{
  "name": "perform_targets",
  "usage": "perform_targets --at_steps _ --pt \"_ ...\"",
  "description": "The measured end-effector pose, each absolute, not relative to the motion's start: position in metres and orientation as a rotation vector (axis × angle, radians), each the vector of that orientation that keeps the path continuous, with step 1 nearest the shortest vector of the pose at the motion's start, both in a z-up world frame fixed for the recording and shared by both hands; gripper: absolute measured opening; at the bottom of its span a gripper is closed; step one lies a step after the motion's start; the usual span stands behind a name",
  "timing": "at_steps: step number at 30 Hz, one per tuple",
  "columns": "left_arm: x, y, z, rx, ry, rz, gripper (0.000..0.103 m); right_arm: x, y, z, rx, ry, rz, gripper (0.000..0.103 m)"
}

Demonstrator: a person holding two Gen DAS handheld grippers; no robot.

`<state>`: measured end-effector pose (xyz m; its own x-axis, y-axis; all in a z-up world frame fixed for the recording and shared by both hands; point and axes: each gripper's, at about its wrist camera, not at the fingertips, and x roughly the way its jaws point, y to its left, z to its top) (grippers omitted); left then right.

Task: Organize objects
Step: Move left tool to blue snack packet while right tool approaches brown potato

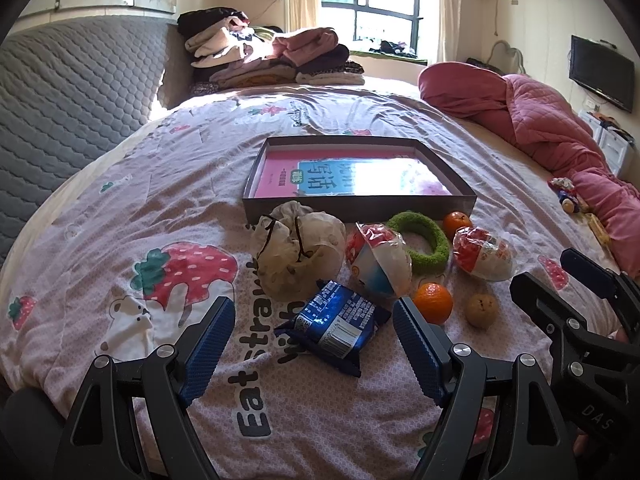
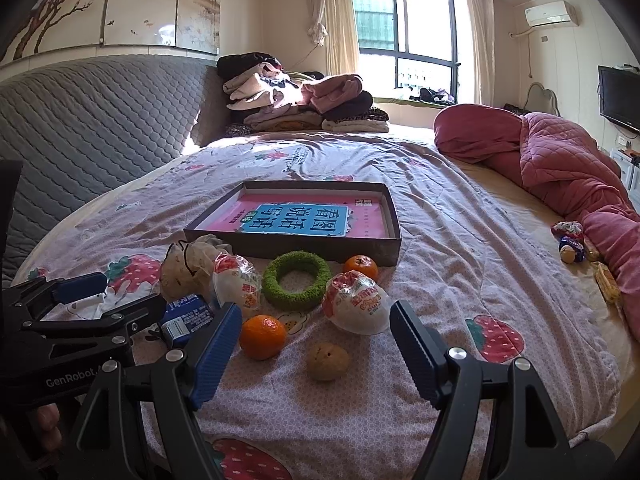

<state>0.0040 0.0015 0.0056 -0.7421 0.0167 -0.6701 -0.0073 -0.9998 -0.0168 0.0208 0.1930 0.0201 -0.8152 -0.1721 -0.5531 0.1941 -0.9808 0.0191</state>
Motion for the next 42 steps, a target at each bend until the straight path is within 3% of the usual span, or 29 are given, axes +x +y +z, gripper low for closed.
perform_targets --at_steps 42 --pt "0.002 0.005 -0.028 -1.336 0.034 2.775 0.082 0.016 0.204 -0.010 1.083 0.022 -2.701 0.076"
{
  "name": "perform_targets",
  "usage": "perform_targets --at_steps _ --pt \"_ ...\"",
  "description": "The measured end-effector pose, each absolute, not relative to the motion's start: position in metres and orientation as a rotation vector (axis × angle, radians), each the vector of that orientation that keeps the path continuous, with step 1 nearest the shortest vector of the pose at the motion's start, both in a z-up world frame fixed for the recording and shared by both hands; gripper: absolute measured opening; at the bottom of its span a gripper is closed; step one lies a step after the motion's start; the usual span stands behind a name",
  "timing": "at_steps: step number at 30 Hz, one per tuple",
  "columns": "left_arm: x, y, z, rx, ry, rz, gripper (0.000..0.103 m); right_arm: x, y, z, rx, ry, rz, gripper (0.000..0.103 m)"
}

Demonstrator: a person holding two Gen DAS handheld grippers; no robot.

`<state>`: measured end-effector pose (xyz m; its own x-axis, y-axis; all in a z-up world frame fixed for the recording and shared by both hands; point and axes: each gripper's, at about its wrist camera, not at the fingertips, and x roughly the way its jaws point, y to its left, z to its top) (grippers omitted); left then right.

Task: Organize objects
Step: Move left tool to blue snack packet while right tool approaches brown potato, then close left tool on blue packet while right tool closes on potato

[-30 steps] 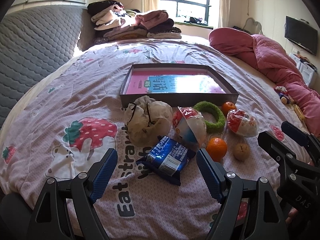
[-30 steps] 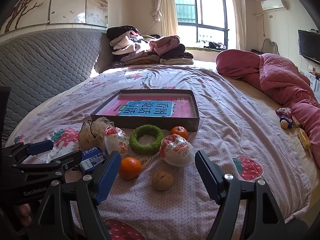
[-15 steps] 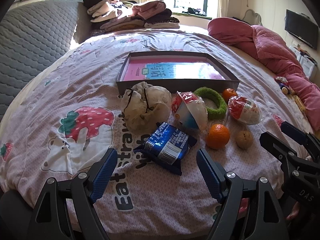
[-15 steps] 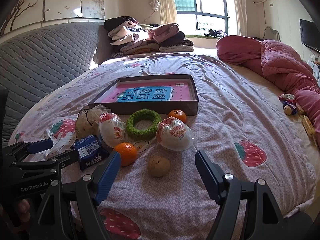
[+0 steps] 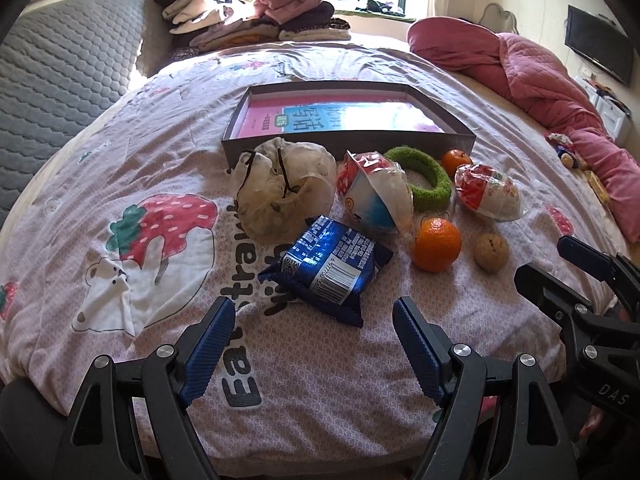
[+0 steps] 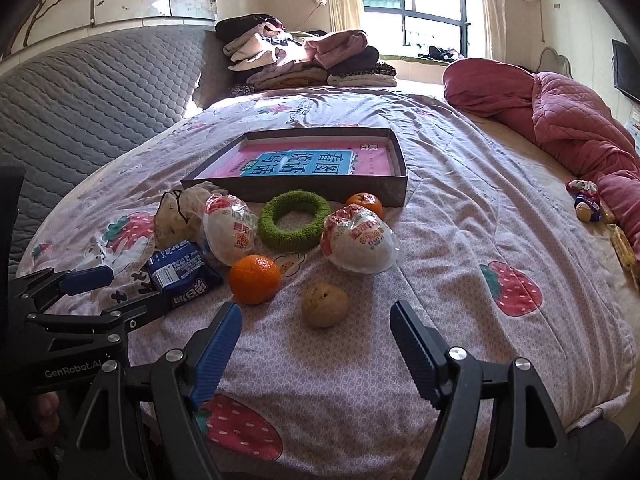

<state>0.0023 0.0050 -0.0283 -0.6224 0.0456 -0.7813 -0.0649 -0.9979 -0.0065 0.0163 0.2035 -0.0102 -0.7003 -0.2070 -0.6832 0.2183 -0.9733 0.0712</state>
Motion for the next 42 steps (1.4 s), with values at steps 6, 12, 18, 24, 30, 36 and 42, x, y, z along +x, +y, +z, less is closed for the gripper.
perform_targets --at_steps 6,12,18,24,30,36,42 --pt "0.001 0.005 -0.032 -1.340 0.040 2.767 0.082 0.014 0.203 -0.015 1.116 0.025 -2.692 0.076" --pt "-0.004 0.002 -0.037 -1.350 0.020 2.757 0.082 0.010 0.204 -0.023 1.151 0.022 -2.691 0.076" --pt "-0.011 -0.001 -0.041 -1.342 -0.009 2.752 0.082 0.003 0.209 -0.027 1.159 0.013 -2.715 0.076" --pt "-0.020 -0.001 -0.045 -1.332 0.004 2.745 0.082 -0.003 0.211 -0.033 1.181 -0.005 -2.706 0.076" --pt "-0.030 -0.004 -0.048 -1.327 -0.004 2.728 0.082 -0.005 0.210 -0.036 1.173 -0.012 -2.704 0.076" --pt "-0.039 -0.005 -0.052 -1.312 0.002 2.695 0.082 -0.010 0.208 -0.040 1.194 -0.011 -2.702 0.075" --pt "-0.046 -0.004 -0.056 -1.307 0.005 2.672 0.082 -0.014 0.208 -0.042 1.189 -0.012 -2.714 0.071"
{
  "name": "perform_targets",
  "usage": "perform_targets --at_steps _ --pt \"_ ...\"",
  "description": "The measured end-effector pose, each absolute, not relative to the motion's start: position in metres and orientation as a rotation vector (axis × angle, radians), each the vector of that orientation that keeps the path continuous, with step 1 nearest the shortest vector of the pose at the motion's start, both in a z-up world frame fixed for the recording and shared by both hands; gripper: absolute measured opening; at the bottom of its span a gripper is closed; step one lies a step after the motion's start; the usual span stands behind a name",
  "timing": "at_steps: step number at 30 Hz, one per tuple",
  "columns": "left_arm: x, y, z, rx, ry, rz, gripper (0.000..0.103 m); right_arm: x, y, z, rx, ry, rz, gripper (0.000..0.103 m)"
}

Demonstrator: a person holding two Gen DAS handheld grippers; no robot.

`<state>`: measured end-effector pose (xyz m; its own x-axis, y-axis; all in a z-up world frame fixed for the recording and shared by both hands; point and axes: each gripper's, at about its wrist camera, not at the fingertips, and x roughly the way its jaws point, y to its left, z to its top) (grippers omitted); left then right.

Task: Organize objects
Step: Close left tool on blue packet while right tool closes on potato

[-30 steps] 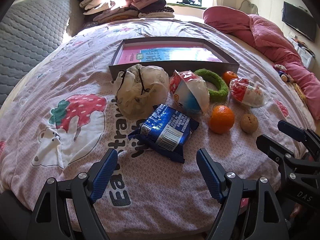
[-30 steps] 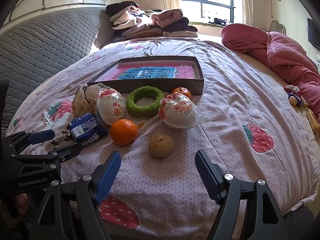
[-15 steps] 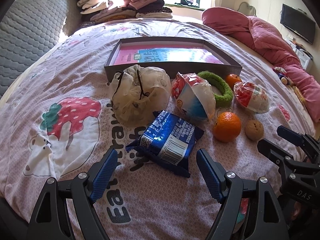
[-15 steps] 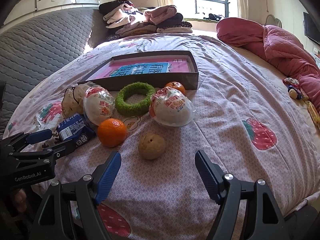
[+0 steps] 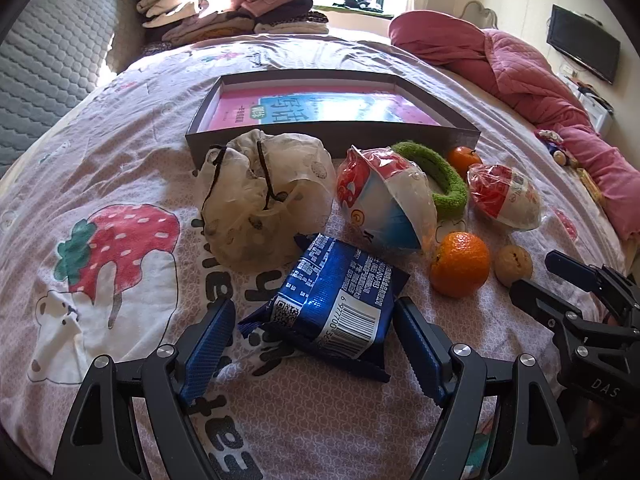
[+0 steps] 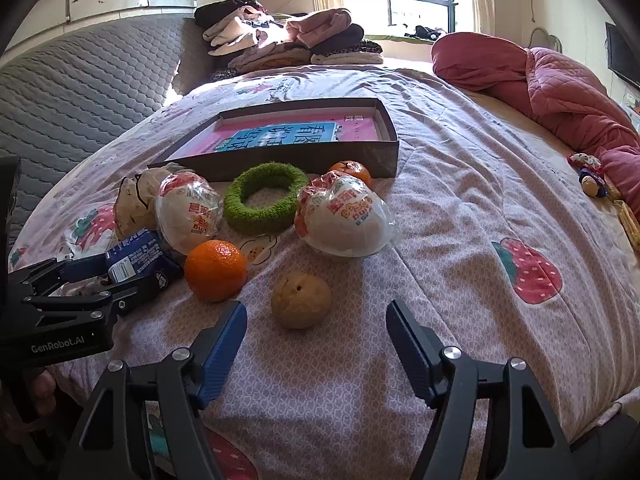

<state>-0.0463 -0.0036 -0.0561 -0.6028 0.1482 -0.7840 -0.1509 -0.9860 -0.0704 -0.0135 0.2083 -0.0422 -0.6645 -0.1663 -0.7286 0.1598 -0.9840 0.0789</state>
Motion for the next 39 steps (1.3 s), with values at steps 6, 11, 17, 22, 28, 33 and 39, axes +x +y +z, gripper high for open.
perform_targets --at_steps 6,11,17,22,28,33,39 --pt "-0.053 -0.003 -0.060 -1.303 -0.009 2.658 0.082 -0.019 0.208 -0.047 1.202 -0.011 -2.713 0.065" --pt "-0.054 0.000 -0.061 -1.297 -0.002 2.655 0.082 -0.023 0.203 -0.050 1.203 0.010 -2.702 0.057" --pt "-0.057 -0.003 -0.062 -1.299 -0.035 2.639 0.082 -0.026 0.195 -0.054 1.194 0.052 -2.691 0.050" --pt "-0.056 -0.002 -0.062 -1.290 -0.037 2.637 0.076 -0.027 0.192 -0.055 1.182 0.063 -2.682 0.042" --pt "-0.055 -0.001 -0.063 -1.282 -0.029 2.628 0.071 -0.025 0.193 -0.055 1.173 0.055 -2.671 0.036" --pt "-0.052 -0.002 -0.062 -1.270 -0.047 2.621 0.066 -0.024 0.194 -0.055 1.164 0.052 -2.665 0.034" --pt "-0.049 -0.007 -0.061 -1.255 -0.096 2.601 0.065 -0.022 0.195 -0.054 1.153 0.037 -2.651 0.034"
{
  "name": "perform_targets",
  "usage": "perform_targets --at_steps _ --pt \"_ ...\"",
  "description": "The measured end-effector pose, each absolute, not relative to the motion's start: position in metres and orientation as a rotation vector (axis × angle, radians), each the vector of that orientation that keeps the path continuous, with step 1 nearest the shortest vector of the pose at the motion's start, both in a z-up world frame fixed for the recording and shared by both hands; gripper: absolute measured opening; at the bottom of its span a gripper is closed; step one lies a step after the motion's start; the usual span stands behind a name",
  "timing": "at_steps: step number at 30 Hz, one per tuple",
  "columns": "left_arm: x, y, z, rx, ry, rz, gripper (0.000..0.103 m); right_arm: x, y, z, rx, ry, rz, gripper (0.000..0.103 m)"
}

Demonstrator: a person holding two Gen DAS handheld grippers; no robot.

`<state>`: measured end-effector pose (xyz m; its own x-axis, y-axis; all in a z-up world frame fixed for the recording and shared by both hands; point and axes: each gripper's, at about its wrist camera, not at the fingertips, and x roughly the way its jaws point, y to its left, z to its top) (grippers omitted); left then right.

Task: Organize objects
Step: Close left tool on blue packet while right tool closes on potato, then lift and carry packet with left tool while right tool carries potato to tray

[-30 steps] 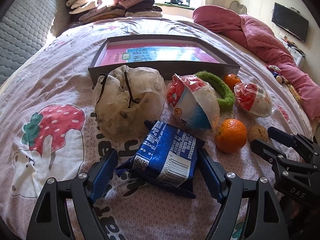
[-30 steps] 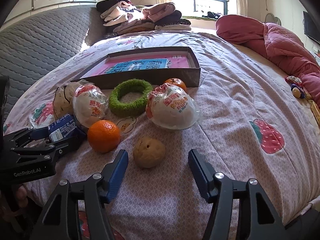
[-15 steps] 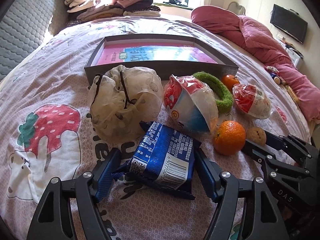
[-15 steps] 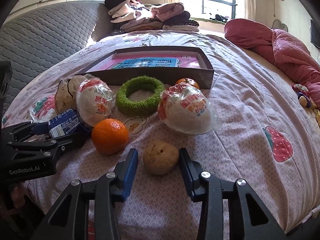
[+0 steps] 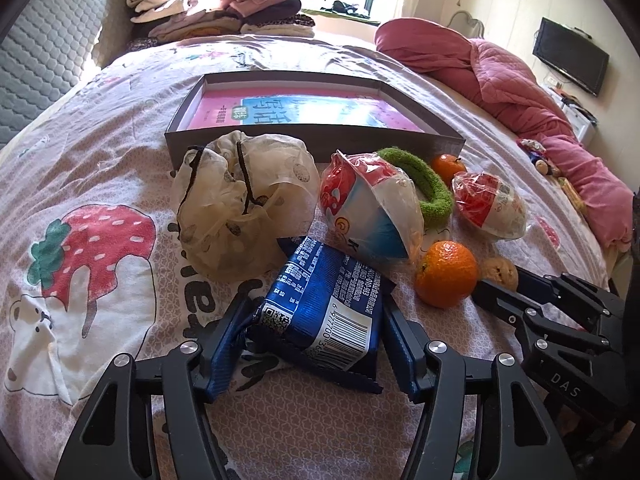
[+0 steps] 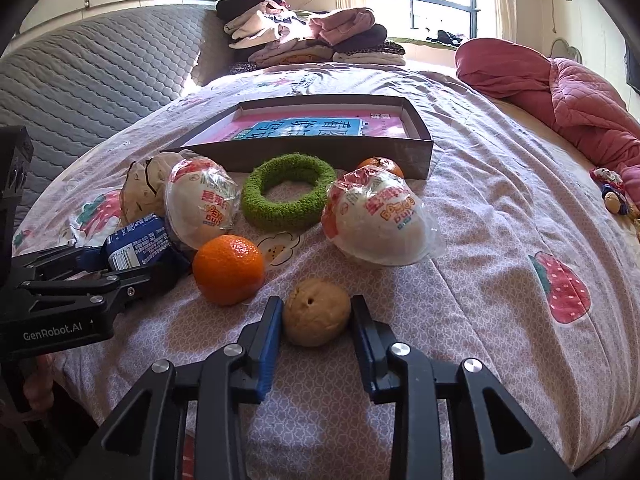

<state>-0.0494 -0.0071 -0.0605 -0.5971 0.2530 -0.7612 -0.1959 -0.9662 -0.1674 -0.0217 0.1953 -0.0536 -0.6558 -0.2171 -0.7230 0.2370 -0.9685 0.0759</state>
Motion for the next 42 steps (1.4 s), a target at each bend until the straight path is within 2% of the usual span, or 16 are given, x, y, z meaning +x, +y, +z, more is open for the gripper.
perform_targets --at_steps 5,9,19,42 --pt "-0.046 -0.007 -0.059 -1.243 -0.101 2.596 0.065 -0.019 0.196 -0.051 1.137 0.017 -2.644 0.034" --pt "-0.043 -0.007 -0.056 -1.222 -0.110 2.599 0.059 -0.017 0.197 -0.048 1.116 0.006 -2.645 0.034" --pt "-0.037 -0.009 -0.054 -1.219 -0.122 2.588 0.055 -0.015 0.198 -0.045 1.099 -0.012 -2.637 0.034" --pt "-0.017 -0.007 -0.019 -1.109 -0.145 2.626 0.054 -0.005 0.195 -0.020 0.973 -0.014 -2.645 0.034"
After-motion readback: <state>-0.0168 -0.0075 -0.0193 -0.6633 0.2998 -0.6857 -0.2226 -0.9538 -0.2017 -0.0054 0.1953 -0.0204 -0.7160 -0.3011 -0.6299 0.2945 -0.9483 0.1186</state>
